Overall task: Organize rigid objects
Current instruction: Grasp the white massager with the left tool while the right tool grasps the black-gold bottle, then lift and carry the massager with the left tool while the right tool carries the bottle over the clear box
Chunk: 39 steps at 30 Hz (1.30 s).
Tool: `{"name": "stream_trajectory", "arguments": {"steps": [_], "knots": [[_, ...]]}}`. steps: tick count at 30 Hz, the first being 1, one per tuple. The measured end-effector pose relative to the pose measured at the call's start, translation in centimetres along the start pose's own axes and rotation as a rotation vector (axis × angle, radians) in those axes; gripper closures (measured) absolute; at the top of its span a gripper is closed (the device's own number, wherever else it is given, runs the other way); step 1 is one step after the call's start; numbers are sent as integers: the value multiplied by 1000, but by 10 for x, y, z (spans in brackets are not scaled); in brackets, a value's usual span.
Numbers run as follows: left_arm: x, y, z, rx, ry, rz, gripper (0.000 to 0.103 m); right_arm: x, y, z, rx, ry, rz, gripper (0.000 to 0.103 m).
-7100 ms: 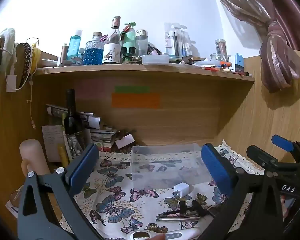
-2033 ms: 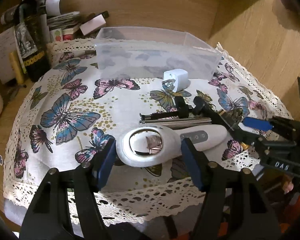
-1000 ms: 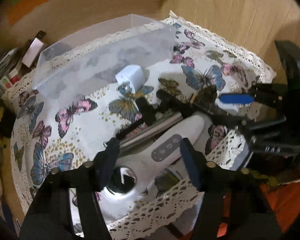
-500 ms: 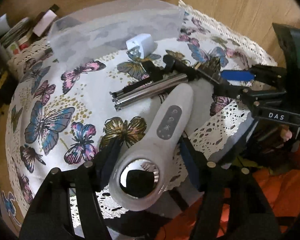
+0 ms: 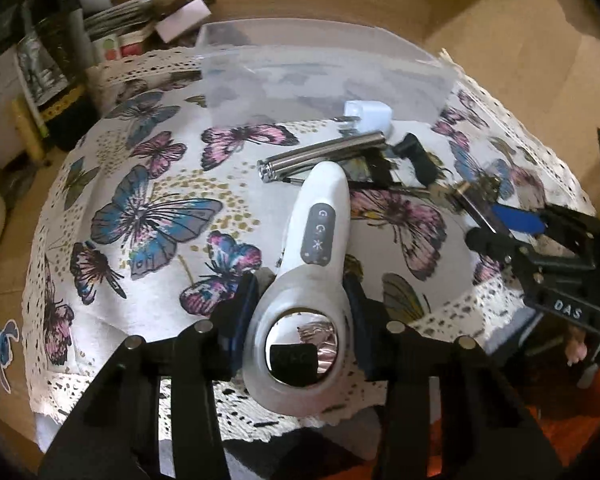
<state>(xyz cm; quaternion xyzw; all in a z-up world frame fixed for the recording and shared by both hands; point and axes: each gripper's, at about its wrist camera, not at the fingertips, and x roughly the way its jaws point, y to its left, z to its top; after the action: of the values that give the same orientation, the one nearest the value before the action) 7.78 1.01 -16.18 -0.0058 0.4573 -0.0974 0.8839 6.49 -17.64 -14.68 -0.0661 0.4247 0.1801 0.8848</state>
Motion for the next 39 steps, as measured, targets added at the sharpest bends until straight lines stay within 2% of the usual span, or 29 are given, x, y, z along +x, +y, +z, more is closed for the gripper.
{"name": "stream_trajectory", "arguments": {"steps": [2, 4, 5, 8, 9, 12, 15, 20, 29, 39], "knots": [[1, -3, -2, 5, -24, 14, 59, 1, 1, 0, -3, -4, -6, 61], [1, -7, -6, 34, -44, 22, 47, 1, 1, 0, -6, -9, -9, 61], [1, -10, -8, 39, -54, 23, 45, 2, 2, -1, -9, -12, -12, 61], [1, -10, -9, 28, -75, 22, 44, 1, 2, -3, -21, -21, -19, 62], [1, -9, -9, 19, -80, 14, 45, 1, 2, -4, -26, -26, -18, 62], [1, -7, -10, -3, -107, 33, 60, 1, 2, -7, -39, -43, -31, 69], [-1, -7, -11, -13, -114, 36, 60, 0, -2, -7, -19, -47, -36, 81], [-5, -6, -6, -13, -113, 38, 61, -1, -3, -3, -3, -39, -27, 81], [-43, -5, 12, -11, -224, 30, 61, -9, 2, 5, 4, -74, 6, 81], [-58, -2, 34, -43, -294, 1, 61, -22, 3, 23, 18, -156, 20, 81]]}}
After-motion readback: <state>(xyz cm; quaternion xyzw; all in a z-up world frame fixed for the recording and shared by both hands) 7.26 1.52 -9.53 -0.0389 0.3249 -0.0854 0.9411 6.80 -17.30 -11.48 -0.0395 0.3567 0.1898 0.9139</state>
